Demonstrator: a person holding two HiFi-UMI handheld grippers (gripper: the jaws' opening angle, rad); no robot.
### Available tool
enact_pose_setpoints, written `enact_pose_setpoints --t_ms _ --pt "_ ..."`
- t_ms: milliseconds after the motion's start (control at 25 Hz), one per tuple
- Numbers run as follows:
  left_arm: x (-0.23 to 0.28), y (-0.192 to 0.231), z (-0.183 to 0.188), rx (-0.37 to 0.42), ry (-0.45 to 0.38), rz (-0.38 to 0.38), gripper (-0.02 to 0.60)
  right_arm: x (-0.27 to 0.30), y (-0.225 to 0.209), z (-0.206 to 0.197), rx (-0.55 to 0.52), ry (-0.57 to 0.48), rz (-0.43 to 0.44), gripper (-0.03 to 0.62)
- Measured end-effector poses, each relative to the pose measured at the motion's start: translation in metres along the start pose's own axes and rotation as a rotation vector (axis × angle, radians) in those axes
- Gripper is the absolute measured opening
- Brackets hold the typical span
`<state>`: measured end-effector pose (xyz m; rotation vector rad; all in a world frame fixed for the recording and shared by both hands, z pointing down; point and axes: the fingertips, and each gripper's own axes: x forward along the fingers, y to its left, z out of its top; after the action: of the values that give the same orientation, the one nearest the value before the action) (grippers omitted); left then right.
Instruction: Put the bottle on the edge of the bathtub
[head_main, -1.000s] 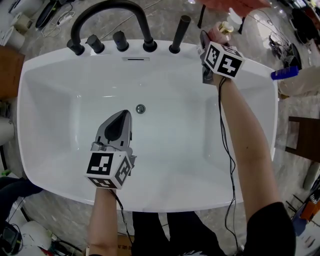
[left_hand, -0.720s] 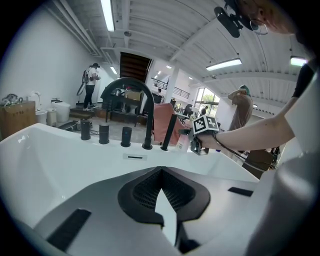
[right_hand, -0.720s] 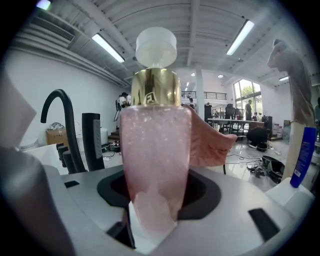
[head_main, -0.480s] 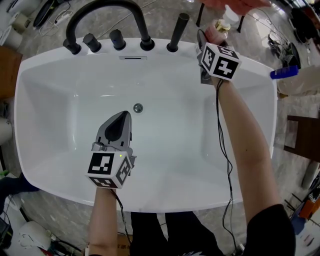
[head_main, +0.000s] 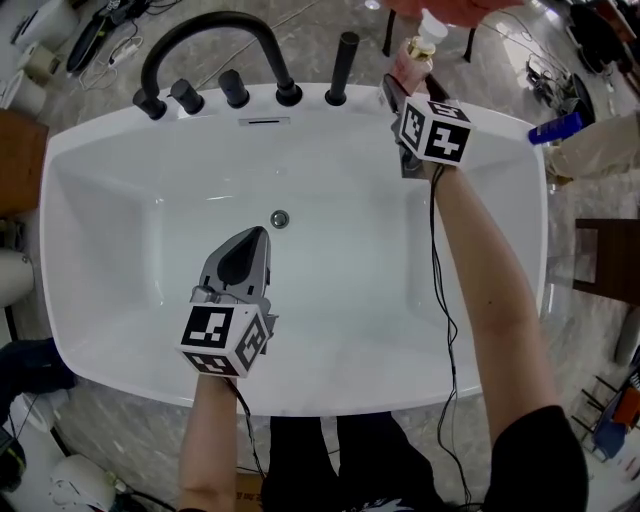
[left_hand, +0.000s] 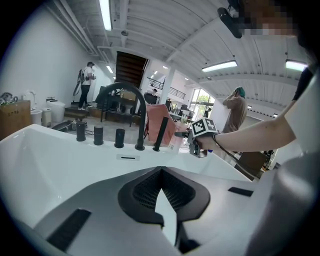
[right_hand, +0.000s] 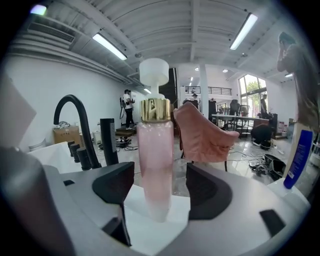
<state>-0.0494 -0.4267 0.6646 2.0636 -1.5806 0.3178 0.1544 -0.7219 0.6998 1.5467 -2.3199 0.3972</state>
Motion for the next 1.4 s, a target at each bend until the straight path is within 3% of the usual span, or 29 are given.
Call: enact_pose_setpoints --t_ms 160,440,680,880,1000,1120,1240,1400 --pt "-0.019 -0.018 0.015 0.036 -0.013 -0.048 0.015 -0.032 0.008 0.013 -0.020 -0.005 -0.009 0.313" --pt "-0.063 -0.041 0.052 0.124 -0.023 -0.122 0.015 -0.103 0.025 0.051 0.063 -0.022 -0.018 0.311" --pt "-0.108 -0.056 0.084 0.122 -0.049 -0.169 0.015 -0.176 0.054 0.089 0.148 -0.024 0.002 0.304" --pt "-0.132 -0.070 0.109 0.149 -0.064 -0.235 0.015 -0.249 0.081 0.115 0.148 -0.057 0.007 0.224" --pt "-0.144 -0.084 0.113 0.231 -0.057 -0.257 0.015 -0.295 0.093 0.117 0.141 -0.082 0.009 0.172" --pt "-0.159 -0.101 0.103 0.307 -0.036 -0.285 0.015 -0.345 0.090 0.097 0.297 -0.110 -0.035 0.049" --pt "-0.172 -0.110 0.091 0.291 -0.011 -0.306 0.015 -0.391 0.090 0.071 0.380 -0.115 -0.074 0.032" --pt "-0.187 -0.119 0.076 0.282 0.009 -0.303 0.015 -0.444 0.101 0.055 0.293 -0.150 -0.109 0.021"
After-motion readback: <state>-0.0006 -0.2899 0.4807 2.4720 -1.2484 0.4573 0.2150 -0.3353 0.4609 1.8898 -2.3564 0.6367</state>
